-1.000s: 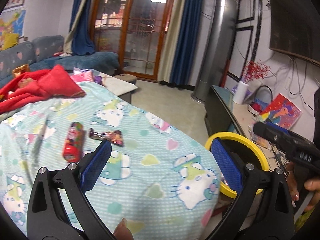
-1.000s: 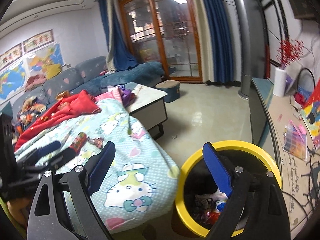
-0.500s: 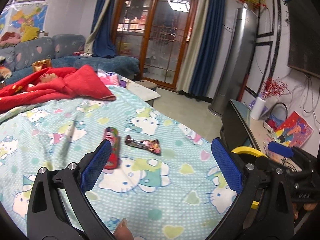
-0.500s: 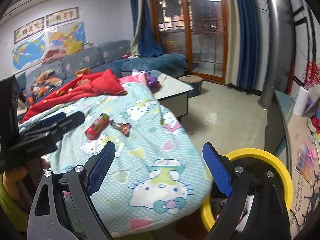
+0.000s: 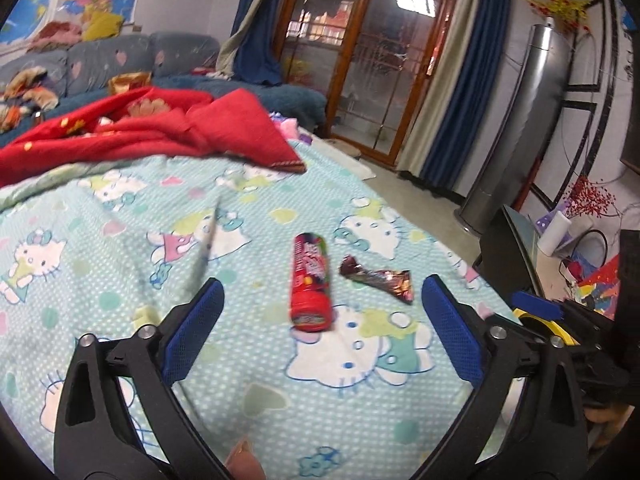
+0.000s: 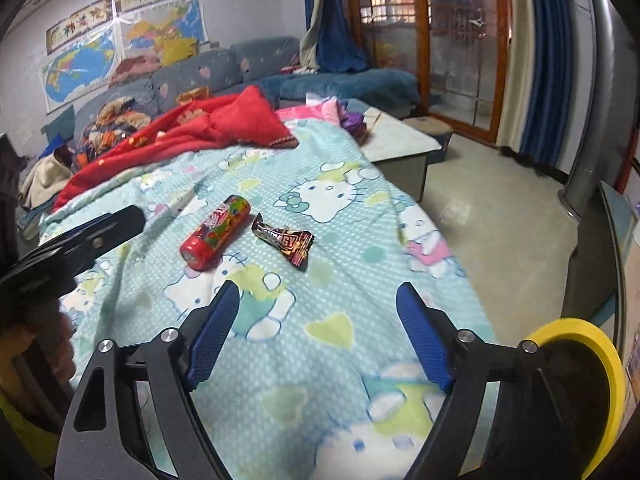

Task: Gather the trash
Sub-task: 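Grasp the red candy tube with the left gripper while the right gripper grasps the brown wrapper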

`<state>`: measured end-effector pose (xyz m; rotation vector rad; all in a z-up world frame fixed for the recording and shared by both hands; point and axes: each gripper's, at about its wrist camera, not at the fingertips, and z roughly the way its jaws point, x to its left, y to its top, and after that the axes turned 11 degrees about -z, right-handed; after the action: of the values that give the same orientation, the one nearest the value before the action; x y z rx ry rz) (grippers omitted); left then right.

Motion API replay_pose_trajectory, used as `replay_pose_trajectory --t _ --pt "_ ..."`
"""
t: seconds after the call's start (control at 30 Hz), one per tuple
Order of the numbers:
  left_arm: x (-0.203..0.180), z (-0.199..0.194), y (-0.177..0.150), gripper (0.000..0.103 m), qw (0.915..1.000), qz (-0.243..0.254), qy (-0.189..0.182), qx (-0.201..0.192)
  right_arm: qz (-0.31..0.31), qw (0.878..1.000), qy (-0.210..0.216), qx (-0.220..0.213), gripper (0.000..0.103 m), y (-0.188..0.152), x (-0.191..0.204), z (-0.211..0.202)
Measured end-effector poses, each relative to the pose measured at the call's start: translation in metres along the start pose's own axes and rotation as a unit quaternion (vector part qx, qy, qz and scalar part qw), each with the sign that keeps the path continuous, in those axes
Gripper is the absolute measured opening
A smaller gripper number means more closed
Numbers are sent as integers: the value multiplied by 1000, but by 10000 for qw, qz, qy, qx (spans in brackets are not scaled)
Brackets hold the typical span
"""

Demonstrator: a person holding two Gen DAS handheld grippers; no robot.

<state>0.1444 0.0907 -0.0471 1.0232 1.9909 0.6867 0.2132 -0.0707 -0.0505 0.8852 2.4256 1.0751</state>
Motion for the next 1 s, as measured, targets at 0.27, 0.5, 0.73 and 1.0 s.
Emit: replay_pose_trajectory --t 0.27,0.5,0.73,1.0 --pt "12 28 1 62 9989 -191 -113 422 -324 9984 116 438 68 24 5 67" --pt "13 56 2 49 9958 -333 -228 818 -309 9960 246 799 53 35 1 107" --pt "15 79 -4 42 9918 -445 -157 1185 -350 9960 244 780 22 34 7 116" --pt "23 83 -8 26 9892 -566 -152 1342 322 9970 391 589 15 22 -8 93"
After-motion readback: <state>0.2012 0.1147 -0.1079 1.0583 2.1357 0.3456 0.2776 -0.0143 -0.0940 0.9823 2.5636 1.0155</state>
